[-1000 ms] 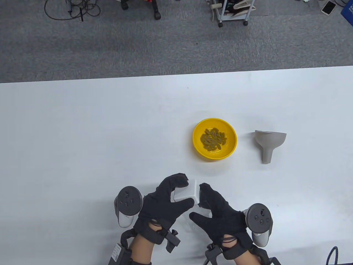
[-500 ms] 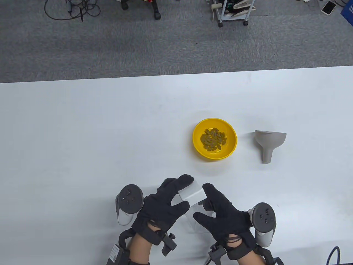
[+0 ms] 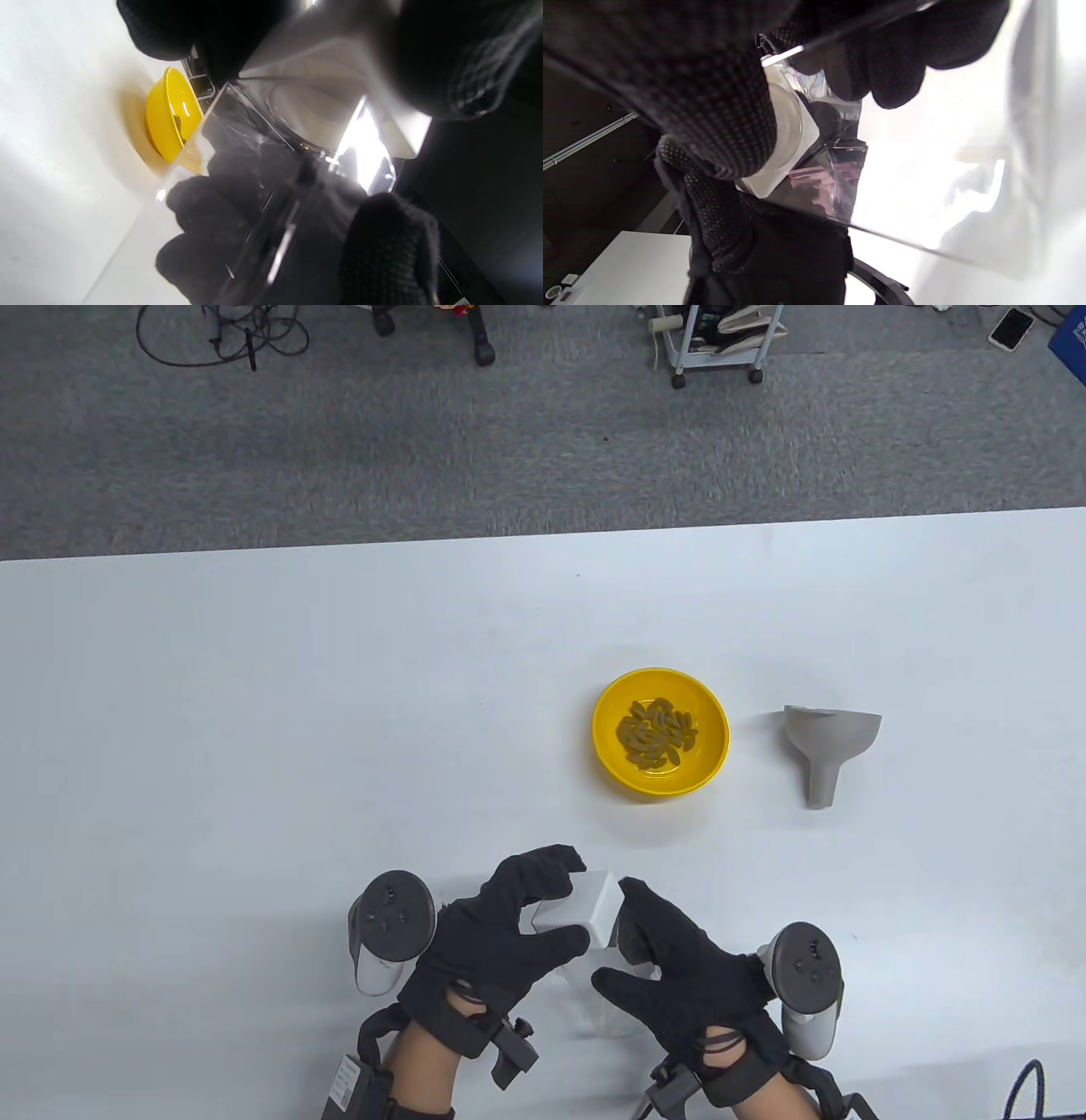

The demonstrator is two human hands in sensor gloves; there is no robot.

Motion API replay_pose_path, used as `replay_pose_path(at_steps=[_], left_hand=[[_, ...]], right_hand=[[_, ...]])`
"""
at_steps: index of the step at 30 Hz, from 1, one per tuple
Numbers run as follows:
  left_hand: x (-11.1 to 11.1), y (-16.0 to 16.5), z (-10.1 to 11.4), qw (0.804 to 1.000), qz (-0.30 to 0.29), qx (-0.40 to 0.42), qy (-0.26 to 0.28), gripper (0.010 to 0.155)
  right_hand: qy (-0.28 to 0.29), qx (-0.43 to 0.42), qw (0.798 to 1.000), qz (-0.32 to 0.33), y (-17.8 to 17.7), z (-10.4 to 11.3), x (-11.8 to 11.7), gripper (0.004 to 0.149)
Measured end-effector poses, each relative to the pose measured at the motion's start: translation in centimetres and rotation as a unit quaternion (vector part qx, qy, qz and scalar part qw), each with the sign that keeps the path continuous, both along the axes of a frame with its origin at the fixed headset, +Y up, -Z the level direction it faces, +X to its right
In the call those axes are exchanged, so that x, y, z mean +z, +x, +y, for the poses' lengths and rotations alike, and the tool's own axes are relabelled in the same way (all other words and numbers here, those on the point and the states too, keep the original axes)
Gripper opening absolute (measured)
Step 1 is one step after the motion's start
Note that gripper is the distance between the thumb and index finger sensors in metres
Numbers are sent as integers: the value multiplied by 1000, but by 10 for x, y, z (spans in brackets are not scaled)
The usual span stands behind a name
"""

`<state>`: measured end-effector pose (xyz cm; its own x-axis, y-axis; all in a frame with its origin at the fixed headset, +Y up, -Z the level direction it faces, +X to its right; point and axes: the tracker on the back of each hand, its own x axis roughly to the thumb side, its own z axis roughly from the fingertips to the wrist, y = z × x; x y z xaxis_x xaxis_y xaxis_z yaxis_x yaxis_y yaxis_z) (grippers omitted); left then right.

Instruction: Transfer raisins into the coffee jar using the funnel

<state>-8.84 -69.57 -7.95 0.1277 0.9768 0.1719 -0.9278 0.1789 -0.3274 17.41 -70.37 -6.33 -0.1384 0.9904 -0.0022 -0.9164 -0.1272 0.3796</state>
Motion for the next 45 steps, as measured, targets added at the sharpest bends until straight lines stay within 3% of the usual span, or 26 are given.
replay_pose_path(at_steps=[7,16,23,26,34,36,40,45], left_hand=[[4,-11,13,996,78,27,14,81],[3,-70,25,991,133,-8,0,81],[6,-129,13,975,175,-137,-17,84],[10,-145,8,953,193,-232,-17,89],[-10,-152,-18,876,108,-469,-34,92],[-18,-155,-28,872,90,-479,-52,92],[-24,-154,-38,890,69,-447,-61,91],[-23,-141,-45,865,44,-498,-43,90]], right_hand=[[18,26,999,-7,-1,3,1,86],[5,5,1000,-5,4,4,-3,86],[-7,-10,1000,-11,11,3,-6,86],[-9,-13,1000,-11,10,3,-6,86],[-42,-16,999,-1,9,-9,-7,86],[-52,-21,998,-5,10,-12,-8,86],[-60,-26,998,-8,14,-15,-9,86],[-55,-28,998,-10,17,-13,-13,86]])
